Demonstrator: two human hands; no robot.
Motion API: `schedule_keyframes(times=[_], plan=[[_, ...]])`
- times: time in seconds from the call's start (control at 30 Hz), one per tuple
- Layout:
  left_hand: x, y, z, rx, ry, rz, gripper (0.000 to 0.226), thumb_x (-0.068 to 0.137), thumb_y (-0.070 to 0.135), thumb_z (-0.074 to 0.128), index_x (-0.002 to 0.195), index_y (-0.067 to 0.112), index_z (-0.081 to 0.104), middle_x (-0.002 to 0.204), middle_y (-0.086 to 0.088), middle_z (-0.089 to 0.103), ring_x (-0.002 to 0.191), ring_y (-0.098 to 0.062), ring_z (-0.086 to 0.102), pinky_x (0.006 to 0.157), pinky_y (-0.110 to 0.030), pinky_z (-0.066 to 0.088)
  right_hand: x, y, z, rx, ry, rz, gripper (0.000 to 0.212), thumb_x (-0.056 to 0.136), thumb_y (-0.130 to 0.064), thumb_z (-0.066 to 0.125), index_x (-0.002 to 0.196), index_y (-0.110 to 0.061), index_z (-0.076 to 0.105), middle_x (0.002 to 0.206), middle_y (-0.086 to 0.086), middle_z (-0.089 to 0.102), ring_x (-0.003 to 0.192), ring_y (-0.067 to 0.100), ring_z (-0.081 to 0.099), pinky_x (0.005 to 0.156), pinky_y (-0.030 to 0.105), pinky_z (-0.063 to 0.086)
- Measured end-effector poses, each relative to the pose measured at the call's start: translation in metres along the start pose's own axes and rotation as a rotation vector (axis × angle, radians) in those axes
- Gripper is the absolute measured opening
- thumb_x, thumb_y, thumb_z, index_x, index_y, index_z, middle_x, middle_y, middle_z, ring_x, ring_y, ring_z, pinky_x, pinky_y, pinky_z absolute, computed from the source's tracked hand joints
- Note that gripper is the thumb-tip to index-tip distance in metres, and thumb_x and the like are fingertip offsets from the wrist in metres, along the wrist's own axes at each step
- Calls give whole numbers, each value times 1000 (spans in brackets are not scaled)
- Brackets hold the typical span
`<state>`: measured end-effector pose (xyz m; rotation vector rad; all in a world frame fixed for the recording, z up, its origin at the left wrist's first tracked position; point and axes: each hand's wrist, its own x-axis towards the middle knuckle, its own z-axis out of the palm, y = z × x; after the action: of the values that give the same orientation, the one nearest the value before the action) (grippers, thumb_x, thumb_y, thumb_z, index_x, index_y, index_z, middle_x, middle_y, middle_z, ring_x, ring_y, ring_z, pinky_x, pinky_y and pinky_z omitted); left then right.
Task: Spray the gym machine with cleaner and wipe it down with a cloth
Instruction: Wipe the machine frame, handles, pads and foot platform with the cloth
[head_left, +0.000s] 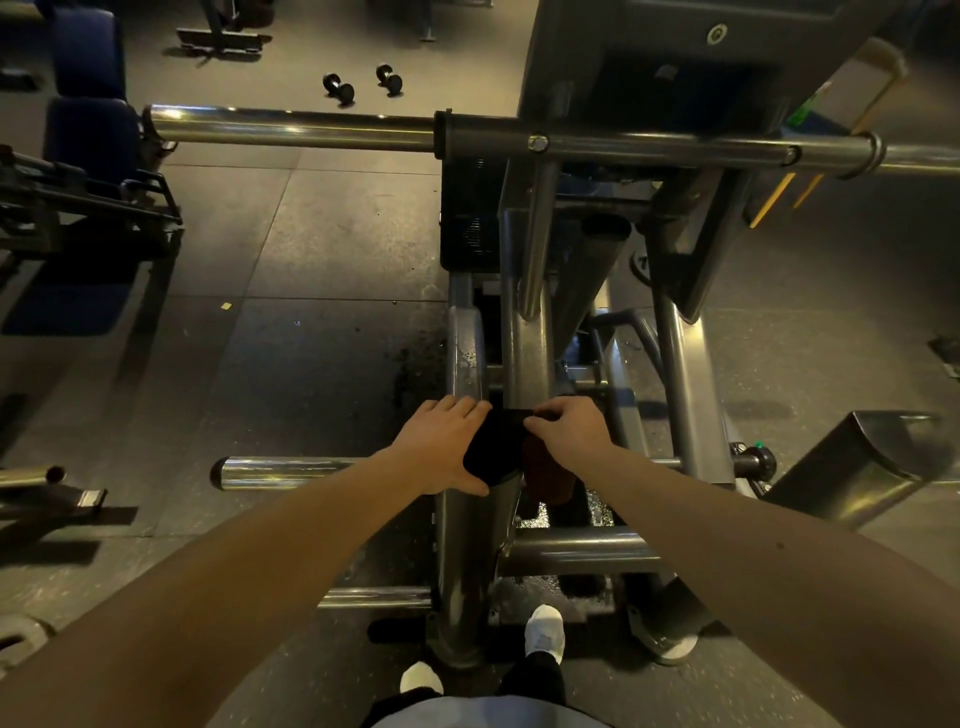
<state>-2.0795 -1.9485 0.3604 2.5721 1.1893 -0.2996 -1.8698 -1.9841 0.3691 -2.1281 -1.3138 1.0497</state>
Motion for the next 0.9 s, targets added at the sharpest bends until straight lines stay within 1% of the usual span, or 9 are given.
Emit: schedule_keyframes(times=[0.13,0.27,0.43,0.5,0.57,0.67,0.73,0.83,0.9], plan=[[0,2,9,10,-15,-16,120,78,70,72,163,15,8,161,-6,28,147,-28,28,126,-46,18,3,-2,1,-33,-12,12,28,97,-24,71,122,-13,71,109,0,66,101,13,59,85,28,48],[0,3,16,-3,-17,-18,125,81,72,69,163,13,-5,166,-9,17,152,-30,17,128,-48,4,4,-2,-5,-42,-41,46,36,94,-30,74,125,-12,68,111,1,66,103,17,61,86,30,48],[-11,-4,13,-91,41,-26,129,77,79,66,164,17,-7,170,-6,8,157,-28,5,128,-49,-5,-17,-10,-19,93,135,-80,42,95,-35,73,131,-21,56,117,-4,61,108,14,58,87,29,48],[-21,-9,17,-314,228,-186,103,89,66,63,164,20,10,168,-3,18,155,-26,15,128,-49,6,-31,-16,-13,169,97,-207,38,97,-33,69,132,-26,55,119,-9,59,112,10,57,90,25,50],[-31,-18,23,-589,359,-366,70,100,45,60,160,22,30,159,-2,38,143,-20,38,124,-47,29,-40,-13,6,14,-9,-310,47,101,-30,62,147,-29,49,141,-7,56,134,14,49,114,36,39],[-43,-19,29,-1088,280,-413,44,106,17,53,150,19,49,134,0,61,120,-7,59,104,-27,53,-46,-1,47,-476,-20,-507,55,105,-23,52,158,-28,37,165,-7,35,157,12,14,126,36,-1],[-48,-15,29,-1366,281,-445,38,107,7,47,144,12,54,123,1,66,111,-9,66,82,-14,56,-48,-13,68,-514,-28,-603,54,106,-20,50,158,-26,38,166,-7,32,158,11,9,126,35,-6],[-49,-14,29,-1440,331,-491,35,107,6,47,140,11,58,115,3,68,96,-2,70,73,-12,56,-40,-30,78,-535,-132,-717,52,107,-24,47,158,-28,37,166,-9,32,158,9,9,127,35,-2],[-47,-14,31,-1411,340,-490,33,108,10,48,138,15,60,114,6,68,99,-4,68,79,-16,57,-29,-29,65,-571,-155,-710,52,107,-26,47,158,-30,36,166,-11,31,157,8,10,127,36,-1]])
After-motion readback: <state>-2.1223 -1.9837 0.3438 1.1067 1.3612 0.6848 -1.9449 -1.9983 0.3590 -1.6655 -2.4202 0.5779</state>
